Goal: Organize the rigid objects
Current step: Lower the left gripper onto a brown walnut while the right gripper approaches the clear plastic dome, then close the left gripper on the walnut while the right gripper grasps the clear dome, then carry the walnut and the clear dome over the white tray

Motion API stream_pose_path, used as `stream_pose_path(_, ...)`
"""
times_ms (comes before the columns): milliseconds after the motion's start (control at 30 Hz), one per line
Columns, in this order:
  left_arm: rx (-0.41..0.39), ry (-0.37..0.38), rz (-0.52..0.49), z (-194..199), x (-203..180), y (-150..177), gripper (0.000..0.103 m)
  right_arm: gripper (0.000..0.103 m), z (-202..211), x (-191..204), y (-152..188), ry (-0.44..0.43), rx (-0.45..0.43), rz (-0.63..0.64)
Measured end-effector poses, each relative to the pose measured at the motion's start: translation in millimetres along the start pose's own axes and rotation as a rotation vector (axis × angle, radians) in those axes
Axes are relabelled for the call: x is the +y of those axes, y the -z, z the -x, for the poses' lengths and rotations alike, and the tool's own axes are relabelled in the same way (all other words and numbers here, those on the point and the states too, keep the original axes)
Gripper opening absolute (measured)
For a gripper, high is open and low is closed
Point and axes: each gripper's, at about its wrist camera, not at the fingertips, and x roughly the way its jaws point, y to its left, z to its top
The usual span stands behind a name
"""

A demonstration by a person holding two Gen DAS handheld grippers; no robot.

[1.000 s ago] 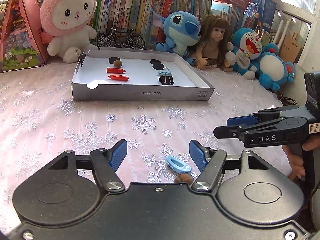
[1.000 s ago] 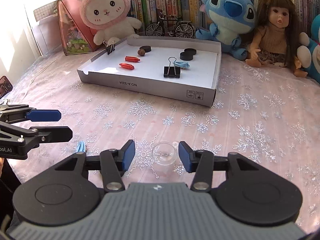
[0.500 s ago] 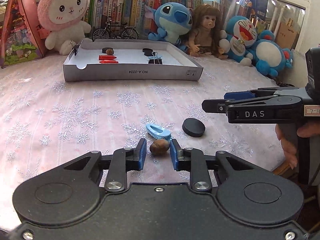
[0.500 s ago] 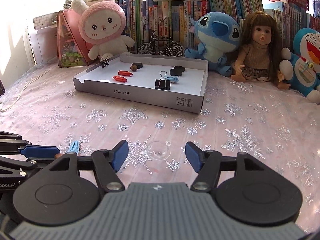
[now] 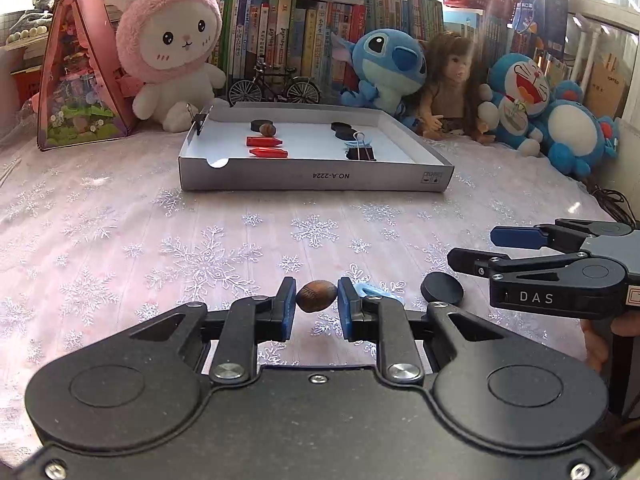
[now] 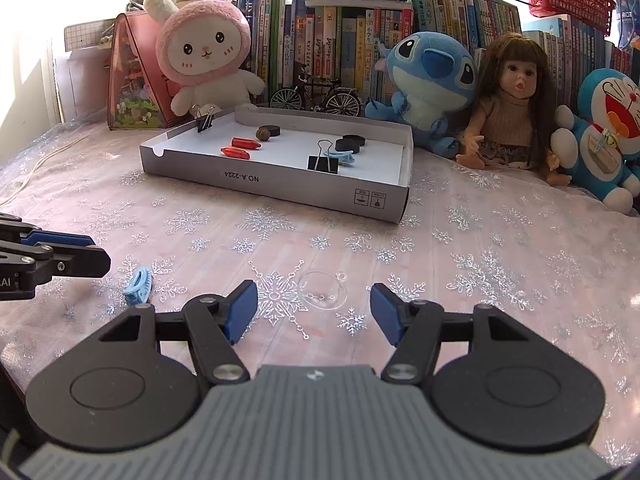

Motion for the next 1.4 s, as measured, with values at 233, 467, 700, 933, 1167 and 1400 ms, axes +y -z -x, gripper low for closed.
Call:
stream_pose_path(233, -0.009, -0.034, 0.045, -15.2, 14.9, -15.8, 0.021, 0.066, -4.8, -0.3, -2.9, 0.041, -0.007, -0.050)
stream_pose_path(467, -0.016, -0.026, 0.051, -23.2, 14.3, -24.0, 0.021, 0.039, -8.5, 6.9, -2.1, 0.040, 0.036, -0.034)
stream_pose_path(700, -0.019, -0.020, 0.055, -25.9, 13.8, -27.9, 0.021, 0.034, -7.2, 8.7, -5.4, 0.033, 0.032, -0.036)
stream_pose_path(933, -0.035, -0.014, 0.062, -28.7, 18.2, -44.1, 0.021, 0.034, -5.6, 5.8, -19.8, 0.038, 0.010, -0.034)
stream_pose_path(1167, -0.060, -0.007, 0.086, -35.4, 25.8, -69.1, 0.021, 0.034, -7.5, -1.6, -38.1, 0.044, -0.007, -0.055)
stream_pose_path(1400, -0.058, 0.015, 0.126, -46.7, 34.7, -88.7, 0.021, 0.034, -11.8, -8.6, -54.4, 0.038, -0.013, -0.073)
